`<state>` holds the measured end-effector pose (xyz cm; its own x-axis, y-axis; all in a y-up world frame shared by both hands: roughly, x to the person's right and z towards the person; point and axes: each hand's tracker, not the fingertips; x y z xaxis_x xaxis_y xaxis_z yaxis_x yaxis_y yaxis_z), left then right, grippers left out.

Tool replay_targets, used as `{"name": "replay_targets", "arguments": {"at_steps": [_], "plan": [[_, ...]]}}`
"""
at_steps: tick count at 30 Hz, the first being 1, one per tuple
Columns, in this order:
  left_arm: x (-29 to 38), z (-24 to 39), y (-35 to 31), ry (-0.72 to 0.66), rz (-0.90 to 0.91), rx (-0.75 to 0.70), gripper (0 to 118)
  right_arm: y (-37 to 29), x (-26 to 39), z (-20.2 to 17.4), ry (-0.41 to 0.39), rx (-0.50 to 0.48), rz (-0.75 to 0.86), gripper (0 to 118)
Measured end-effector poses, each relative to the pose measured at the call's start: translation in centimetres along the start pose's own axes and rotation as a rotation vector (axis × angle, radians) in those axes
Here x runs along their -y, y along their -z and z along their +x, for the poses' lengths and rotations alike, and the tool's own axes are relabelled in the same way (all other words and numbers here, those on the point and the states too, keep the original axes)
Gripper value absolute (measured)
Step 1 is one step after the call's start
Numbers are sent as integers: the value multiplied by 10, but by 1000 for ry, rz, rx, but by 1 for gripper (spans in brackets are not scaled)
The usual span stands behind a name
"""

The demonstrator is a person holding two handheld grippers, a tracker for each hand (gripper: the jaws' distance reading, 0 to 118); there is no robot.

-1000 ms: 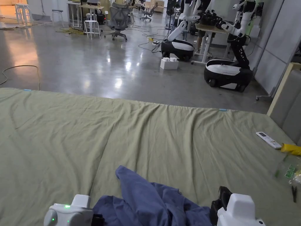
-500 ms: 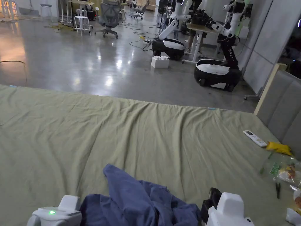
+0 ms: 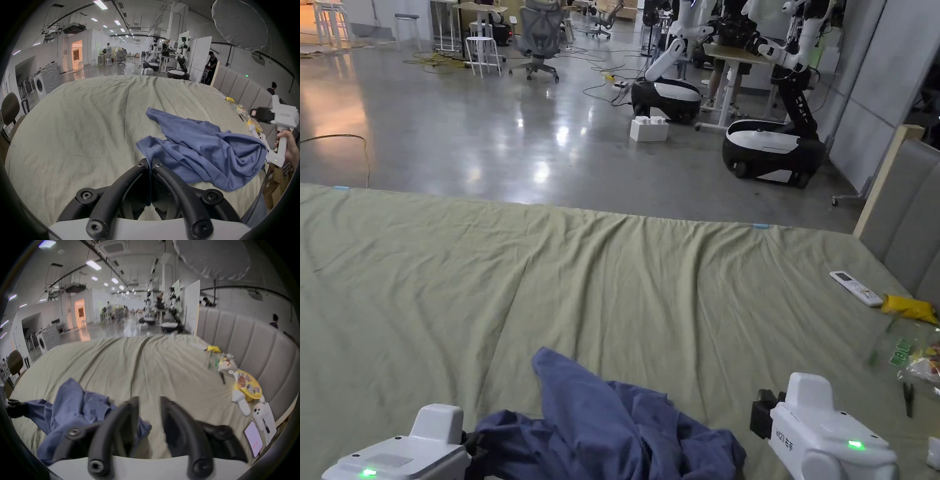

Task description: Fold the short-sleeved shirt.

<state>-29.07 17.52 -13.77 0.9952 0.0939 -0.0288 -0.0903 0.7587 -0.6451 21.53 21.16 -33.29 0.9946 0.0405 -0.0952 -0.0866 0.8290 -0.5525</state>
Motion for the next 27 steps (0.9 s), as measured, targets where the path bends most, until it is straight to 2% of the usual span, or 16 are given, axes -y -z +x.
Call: {"name": "replay_targets", "arguments": {"at_steps": [1, 2, 5, 8, 11, 13, 14, 15, 16, 18, 20, 27], "plan": [[2, -1, -2, -8, 8, 3, 4, 12, 1, -1, -22, -19, -51, 52], [3, -1, -4, -18, 9, 4, 4, 23, 5, -2, -42, -42, -94, 55], [8, 1, -6, -20, 4, -6, 4, 55, 19, -9, -94, -82, -212, 56], [13, 2, -5, -11, -12, -16, 4, 82, 43, -18, -161, -69, -318, 55], [18, 2, -3, -24, -27, -21, 4, 96, 66, -22, -181, -100, -386, 50], [20, 1, -2, -28, -38, -23, 4, 88, 66, -18, -105, -97, -308, 43], [21, 1, -1, -28, -41, -26, 4, 85, 65, -16, -59, -130, -315, 33], [21, 0, 0, -29, -45, -27, 4, 83, 65, -15, -32, -162, -309, 14], [22, 0, 1, -35, -50, -25, 4, 79, 65, -16, -53, -149, -293, 7], [21, 0, 0, -35, -51, -27, 4, 69, 62, -23, -119, -108, -268, 6], [16, 2, -4, -36, -40, -33, 4, 56, 60, -25, -138, -78, -212, 6], [-14, 0, -14, -19, 31, -8, 4, 10, 18, -23, -101, -51, -43, 6]]}}
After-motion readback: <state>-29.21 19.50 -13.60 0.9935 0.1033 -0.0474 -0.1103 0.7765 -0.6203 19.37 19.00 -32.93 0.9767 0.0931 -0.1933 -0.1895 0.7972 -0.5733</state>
